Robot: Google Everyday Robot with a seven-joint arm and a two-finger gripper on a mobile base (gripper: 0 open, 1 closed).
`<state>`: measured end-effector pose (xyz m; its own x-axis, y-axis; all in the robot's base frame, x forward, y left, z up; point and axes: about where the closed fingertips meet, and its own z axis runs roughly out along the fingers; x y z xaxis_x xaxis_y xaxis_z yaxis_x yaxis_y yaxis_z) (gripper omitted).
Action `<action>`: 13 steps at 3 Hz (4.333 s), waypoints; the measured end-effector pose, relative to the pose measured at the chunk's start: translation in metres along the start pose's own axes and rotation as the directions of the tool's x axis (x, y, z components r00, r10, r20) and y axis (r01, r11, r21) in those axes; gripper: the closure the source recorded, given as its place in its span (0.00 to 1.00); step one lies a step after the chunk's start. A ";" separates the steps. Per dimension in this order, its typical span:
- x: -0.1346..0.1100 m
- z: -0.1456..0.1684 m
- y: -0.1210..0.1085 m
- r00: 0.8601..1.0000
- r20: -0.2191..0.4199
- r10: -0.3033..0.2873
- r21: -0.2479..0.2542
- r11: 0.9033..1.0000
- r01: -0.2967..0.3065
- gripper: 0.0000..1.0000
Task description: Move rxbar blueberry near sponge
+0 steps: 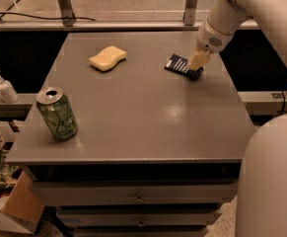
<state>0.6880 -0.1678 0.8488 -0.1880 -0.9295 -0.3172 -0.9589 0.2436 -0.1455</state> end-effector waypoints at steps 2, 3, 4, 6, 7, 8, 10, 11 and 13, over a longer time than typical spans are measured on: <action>-0.068 -0.027 -0.006 0.993 0.059 -0.105 0.027 0.994 0.103 1.00; -0.077 -0.026 -0.011 0.992 0.049 -0.119 0.029 0.993 0.118 0.83; -0.062 -0.017 -0.019 0.995 0.008 -0.096 0.029 0.995 0.096 0.59; -0.027 -0.002 -0.034 0.998 -0.055 -0.035 0.027 0.999 0.037 0.13; -0.017 0.001 -0.037 0.997 -0.070 -0.019 0.027 0.999 0.021 0.00; -0.016 0.001 -0.037 0.997 -0.071 -0.018 0.027 0.999 0.020 0.00; 0.004 0.016 -0.033 0.994 -0.105 0.000 0.003 1.000 0.000 0.00; 0.009 0.020 -0.032 0.994 -0.107 0.002 -0.001 1.000 -0.003 0.17; 0.013 0.026 -0.026 0.993 -0.115 0.001 -0.015 1.000 -0.002 0.63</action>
Offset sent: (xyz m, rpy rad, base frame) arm 0.0181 0.0890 0.0785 0.0383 -0.0936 0.1660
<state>0.7164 -0.1785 0.8238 -0.2118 -0.9551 -0.2071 -0.9616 0.2415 -0.1305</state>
